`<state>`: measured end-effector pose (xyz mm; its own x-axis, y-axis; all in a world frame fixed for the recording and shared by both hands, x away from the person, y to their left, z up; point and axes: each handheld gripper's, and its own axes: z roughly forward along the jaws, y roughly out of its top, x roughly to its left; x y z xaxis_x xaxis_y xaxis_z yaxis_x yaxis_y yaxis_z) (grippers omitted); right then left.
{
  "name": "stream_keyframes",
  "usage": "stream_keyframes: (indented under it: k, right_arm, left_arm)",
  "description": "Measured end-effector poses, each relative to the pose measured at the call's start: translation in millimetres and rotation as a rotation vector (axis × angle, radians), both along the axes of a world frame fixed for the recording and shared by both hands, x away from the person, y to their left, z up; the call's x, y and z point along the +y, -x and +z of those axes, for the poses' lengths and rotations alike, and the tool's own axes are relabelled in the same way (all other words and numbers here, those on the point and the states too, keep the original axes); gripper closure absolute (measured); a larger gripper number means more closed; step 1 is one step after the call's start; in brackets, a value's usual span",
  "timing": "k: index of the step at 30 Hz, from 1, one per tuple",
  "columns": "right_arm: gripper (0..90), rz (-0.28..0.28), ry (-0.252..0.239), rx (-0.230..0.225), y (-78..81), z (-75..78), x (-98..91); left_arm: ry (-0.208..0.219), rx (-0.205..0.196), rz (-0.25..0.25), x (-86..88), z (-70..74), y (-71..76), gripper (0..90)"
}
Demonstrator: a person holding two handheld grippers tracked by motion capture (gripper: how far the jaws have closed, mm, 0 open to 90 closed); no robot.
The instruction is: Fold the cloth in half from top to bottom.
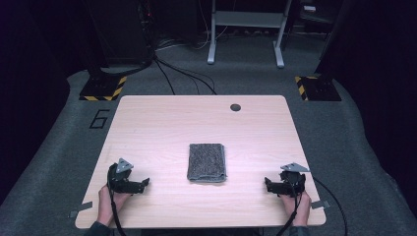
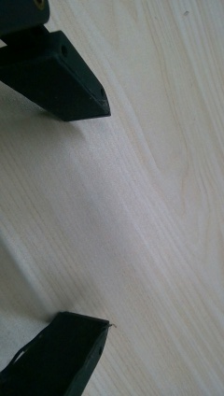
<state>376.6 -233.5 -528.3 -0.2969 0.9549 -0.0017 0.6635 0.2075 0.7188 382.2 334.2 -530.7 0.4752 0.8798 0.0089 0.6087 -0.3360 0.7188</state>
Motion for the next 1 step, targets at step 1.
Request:
stream_keyframes:
  k: [1]
  right_arm:
    - [4.0, -0.002, 0.000, -0.002, 0.0, -0.2, 0.2]
  left_arm:
    - [-0.002, 0.000, -0.003, 0.0, 0.1, -0.3, 1.2]
